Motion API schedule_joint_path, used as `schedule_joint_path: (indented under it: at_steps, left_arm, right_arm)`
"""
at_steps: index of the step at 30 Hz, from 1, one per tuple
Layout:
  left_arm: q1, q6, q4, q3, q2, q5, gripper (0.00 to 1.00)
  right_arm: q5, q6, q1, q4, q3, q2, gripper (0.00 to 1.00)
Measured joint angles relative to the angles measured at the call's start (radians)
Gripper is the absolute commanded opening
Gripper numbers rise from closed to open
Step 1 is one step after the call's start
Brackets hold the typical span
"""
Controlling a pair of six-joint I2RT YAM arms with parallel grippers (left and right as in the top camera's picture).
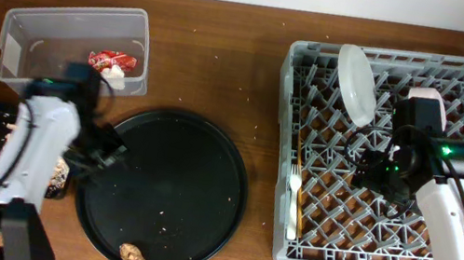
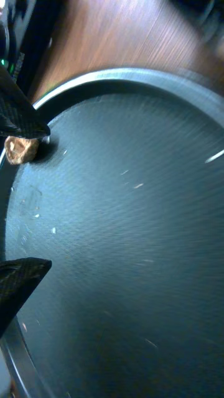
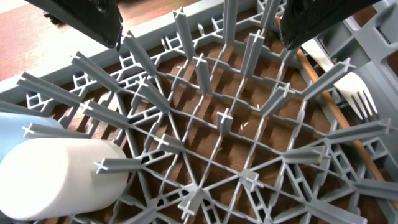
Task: Sort waste into correct bins and load items into the dishwasher rack
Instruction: 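Grasp the brown lump on the platter with the left gripper, then carry the brown lump left and drop it onto the black tray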
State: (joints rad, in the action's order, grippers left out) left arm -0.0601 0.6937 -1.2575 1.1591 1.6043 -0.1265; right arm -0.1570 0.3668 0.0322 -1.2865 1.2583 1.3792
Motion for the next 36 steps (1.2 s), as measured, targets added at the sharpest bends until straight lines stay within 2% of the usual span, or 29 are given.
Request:
schedule_joint_path:
  at_steps: [3,7,13,16,20,29,31,36]
  left_arm:
    - [0.159,0.043,0.040,-0.167,0.000,-0.071,0.61]
    - [0.303,0.095,0.069,-0.305,0.000,-0.108,0.61]
    - [0.315,0.116,0.056,-0.346,0.000,-0.103,0.58]
    - [0.315,0.119,-0.009,-0.348,-0.018,-0.054,0.61]
    - [0.315,0.120,-0.006,-0.351,-0.034,-0.027,0.65]
    - [0.315,0.119,0.157,-0.458,-0.038,-0.039,0.65]
    - [0.315,0.119,0.160,-0.458,-0.039,-0.046,0.64]
    - [0.315,0.122,0.161,-0.459,-0.039,-0.080,0.47]
  right_arm:
    - [0.000,0.000,0.000,0.000,0.000,0.000,0.84]
    - [0.000,0.000,0.000,0.000,0.000,0.000,0.84]
    - [0.000,0.000,0.000,0.000,0.000,0.000,0.85]
    - [0.000,-0.001,0.000,0.000,0.000,0.000,0.84]
    - [0.000,0.000,0.000,-0.002,0.000,0.000,0.84]
    - [0.000,0.000,0.000,-0.007,0.000,0.000,0.84]
    - [0.000,0.000,0.000,-0.007,0.000,0.000,0.84]
    - [0.000,0.000,0.000,-0.007,0.000,0.000,0.84]
